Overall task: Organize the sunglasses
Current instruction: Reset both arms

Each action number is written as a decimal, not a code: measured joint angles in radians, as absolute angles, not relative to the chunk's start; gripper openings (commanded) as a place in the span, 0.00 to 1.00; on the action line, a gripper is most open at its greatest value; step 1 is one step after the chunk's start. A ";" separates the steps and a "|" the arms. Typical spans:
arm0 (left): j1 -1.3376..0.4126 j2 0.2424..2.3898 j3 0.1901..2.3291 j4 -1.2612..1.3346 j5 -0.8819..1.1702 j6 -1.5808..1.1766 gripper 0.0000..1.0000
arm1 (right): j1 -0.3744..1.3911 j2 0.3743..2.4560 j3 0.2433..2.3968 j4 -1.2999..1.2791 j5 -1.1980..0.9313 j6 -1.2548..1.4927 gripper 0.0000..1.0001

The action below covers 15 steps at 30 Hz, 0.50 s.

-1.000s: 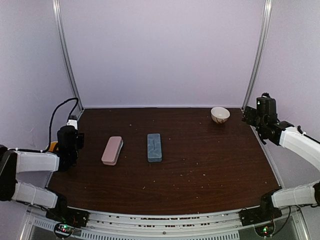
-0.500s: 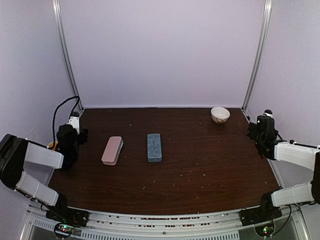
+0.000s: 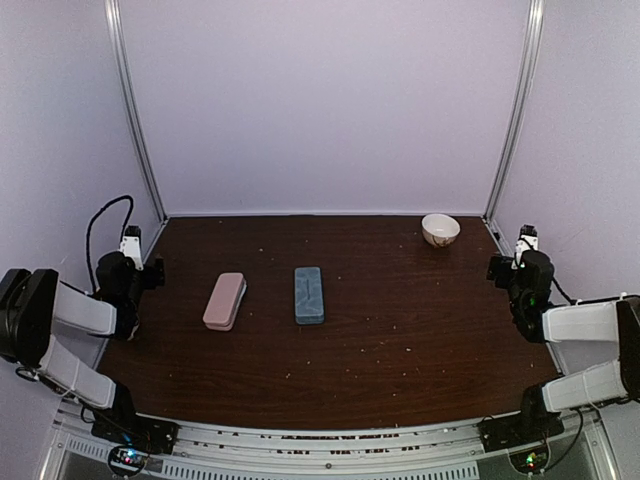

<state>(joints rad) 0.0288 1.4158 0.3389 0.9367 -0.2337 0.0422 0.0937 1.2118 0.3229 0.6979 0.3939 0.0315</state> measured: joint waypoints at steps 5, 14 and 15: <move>0.029 1.416 0.336 0.943 -0.191 0.028 0.96 | 0.094 1.212 0.321 0.751 0.303 0.021 1.00; 0.029 1.416 0.335 0.947 -0.175 0.025 0.98 | 0.086 1.355 0.269 0.971 0.171 0.022 1.00; 0.029 1.416 0.335 0.948 -0.175 0.025 0.98 | 0.083 1.357 0.265 0.973 0.164 0.022 1.00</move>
